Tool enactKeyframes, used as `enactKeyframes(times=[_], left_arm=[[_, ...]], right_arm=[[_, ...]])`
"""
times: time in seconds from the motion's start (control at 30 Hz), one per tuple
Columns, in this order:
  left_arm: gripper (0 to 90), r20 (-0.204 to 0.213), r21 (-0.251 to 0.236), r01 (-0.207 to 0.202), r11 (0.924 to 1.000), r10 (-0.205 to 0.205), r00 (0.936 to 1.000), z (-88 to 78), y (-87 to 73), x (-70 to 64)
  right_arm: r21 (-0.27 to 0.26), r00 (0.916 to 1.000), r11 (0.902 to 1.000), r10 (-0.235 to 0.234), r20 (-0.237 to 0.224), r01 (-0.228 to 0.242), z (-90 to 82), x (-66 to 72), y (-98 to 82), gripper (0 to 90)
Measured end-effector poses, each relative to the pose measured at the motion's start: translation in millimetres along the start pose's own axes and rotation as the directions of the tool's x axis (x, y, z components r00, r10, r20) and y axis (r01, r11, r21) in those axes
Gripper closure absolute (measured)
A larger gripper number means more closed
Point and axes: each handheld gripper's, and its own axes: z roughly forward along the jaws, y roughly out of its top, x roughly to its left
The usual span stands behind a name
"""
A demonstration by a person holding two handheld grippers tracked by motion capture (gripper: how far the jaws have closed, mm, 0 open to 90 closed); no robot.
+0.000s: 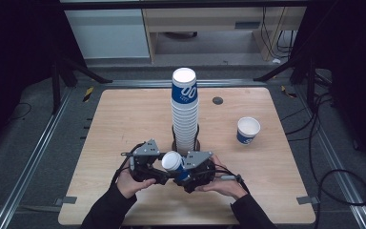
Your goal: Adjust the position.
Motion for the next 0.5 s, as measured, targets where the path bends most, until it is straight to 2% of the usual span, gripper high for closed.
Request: enactKeyframes(times=[0.3,0.4,0.5], left_arm=[[26.7,-0.004,-0.017,-0.009,0.9998,0.009,0.9999,-3.7,0.7,-0.5],[26.7,-0.014,-0.029,-0.010,0.9995,0.010,0.9998,-7.2,1.3,0.6],[26.7,-0.027,-0.054,-0.007,0.9985,0.006,0.9996,-13.8,2.2,3.3]], right_arm=[[-0.032,0.9996,0.9991,0.027,-0.012,-0.027,-3.1,-2.0,0.9,9.0],[-0.037,0.9994,0.9987,0.034,-0.008,-0.034,-5.5,-4.1,0.8,7.0],[-0.065,0.9988,0.9967,0.048,-0.010,-0.049,-12.1,-7.2,-0.1,6.4]])
